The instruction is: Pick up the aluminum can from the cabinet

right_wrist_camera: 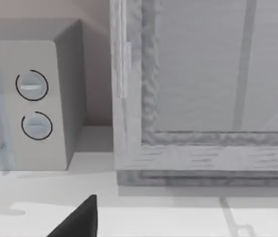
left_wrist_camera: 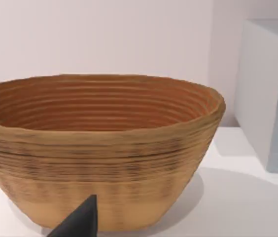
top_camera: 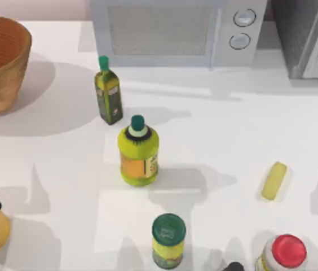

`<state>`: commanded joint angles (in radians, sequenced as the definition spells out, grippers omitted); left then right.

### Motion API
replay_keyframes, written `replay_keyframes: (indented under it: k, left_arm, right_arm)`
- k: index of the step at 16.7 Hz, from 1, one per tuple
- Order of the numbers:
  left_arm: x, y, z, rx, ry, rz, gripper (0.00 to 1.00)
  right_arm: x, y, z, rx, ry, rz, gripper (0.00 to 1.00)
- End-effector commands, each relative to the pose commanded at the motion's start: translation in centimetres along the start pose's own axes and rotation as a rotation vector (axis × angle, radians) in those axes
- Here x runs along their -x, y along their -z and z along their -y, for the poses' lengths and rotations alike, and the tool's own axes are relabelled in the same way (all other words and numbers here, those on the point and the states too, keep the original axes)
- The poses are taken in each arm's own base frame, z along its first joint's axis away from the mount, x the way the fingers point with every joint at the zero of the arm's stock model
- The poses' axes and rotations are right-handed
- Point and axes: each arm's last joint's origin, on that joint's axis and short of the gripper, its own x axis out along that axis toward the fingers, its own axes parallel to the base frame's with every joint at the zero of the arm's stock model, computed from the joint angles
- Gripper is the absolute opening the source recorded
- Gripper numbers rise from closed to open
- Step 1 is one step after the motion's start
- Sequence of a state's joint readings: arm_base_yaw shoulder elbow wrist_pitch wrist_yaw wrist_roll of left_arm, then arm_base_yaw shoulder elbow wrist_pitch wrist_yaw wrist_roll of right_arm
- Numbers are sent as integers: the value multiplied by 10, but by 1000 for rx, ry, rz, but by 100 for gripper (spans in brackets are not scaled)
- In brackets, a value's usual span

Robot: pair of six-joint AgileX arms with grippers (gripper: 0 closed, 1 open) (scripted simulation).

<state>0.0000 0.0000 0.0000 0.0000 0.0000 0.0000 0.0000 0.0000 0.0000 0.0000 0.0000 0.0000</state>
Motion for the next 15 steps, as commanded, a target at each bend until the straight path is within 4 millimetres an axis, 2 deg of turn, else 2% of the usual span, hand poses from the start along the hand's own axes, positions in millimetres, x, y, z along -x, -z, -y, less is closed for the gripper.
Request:
replay_keyframes:
  k: [3, 6, 8, 11, 15]
  left_arm:
    - [0, 0, 0, 0, 0, 0, 100]
    - [0, 0, 0, 0, 0, 0, 100]
    - [0, 0, 0, 0, 0, 0, 100]
    - [0, 0, 0, 0, 0, 0, 100]
    - [0, 0, 0, 0, 0, 0, 100]
  right_arm:
    - [0, -2, 0, 0, 0, -2, 100]
    - [0, -25, -1, -2, 3, -13, 100]
    - [-1, -55, -2, -4, 7, -11, 100]
    - [-6, -119, -4, -5, 12, 17, 100]
    - [-28, -200, -10, -5, 14, 21, 100]
